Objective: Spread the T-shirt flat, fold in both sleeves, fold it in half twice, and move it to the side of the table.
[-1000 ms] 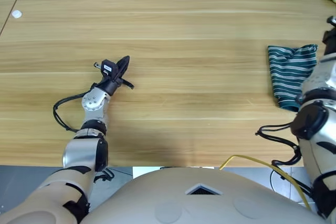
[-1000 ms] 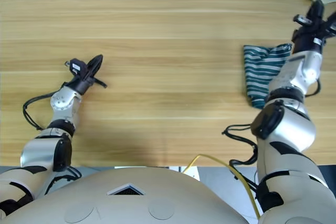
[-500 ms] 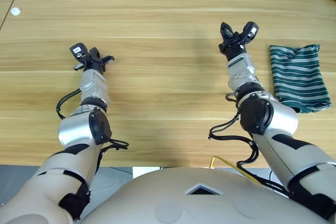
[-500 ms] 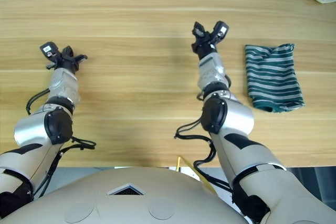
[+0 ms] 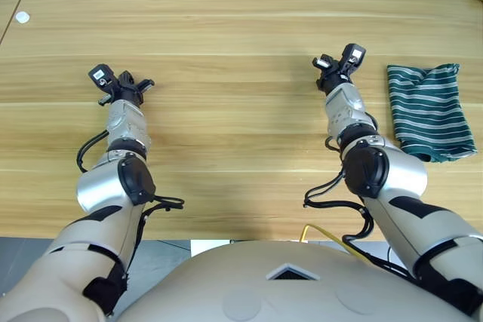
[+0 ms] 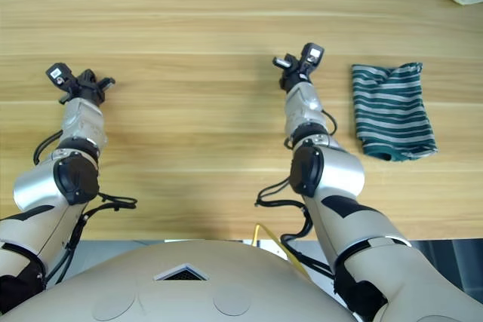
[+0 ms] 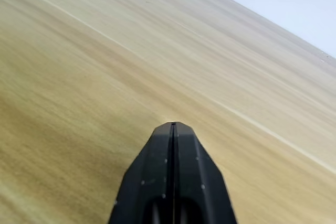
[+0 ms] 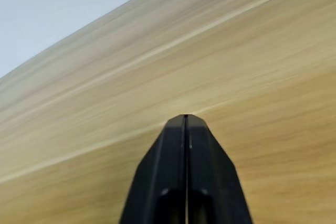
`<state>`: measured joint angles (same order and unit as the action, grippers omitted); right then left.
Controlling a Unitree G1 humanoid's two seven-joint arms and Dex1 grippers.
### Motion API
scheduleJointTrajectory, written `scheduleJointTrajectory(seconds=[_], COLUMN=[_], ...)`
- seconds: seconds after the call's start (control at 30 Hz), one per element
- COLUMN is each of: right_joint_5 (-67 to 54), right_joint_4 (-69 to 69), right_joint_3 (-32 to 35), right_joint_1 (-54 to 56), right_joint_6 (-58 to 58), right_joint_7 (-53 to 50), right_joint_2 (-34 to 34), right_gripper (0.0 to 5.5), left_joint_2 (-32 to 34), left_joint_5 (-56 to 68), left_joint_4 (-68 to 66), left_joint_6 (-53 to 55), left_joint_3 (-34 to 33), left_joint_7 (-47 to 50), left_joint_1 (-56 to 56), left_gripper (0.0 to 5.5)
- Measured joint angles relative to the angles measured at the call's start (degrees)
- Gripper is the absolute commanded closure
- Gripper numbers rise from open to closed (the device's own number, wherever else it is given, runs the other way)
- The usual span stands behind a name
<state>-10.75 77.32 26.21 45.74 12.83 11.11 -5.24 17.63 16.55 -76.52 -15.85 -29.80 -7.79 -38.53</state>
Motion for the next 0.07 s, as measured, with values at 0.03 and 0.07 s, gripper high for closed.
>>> scheduleJointTrajectory(seconds=[0.03,0.07], right_joint_5=[0.51,0.67], right_joint_4=[0.00,0.00], right_joint_3=[-0.18,-0.23], right_joint_1=[-0.04,-0.11], right_joint_6=[0.00,0.00], right_joint_7=[-0.16,-0.39], right_joint_2=[0.00,-0.01], right_gripper=[5.49,5.49], left_joint_2=[-0.01,-0.04], left_joint_5=[-0.09,-0.28], left_joint_4=[0.00,0.00], left_joint_6=[0.02,0.07], left_joint_3=[-0.02,-0.02], left_joint_7=[0.02,0.05], left_joint_1=[-0.01,-0.05], left_gripper=[5.50,5.50])
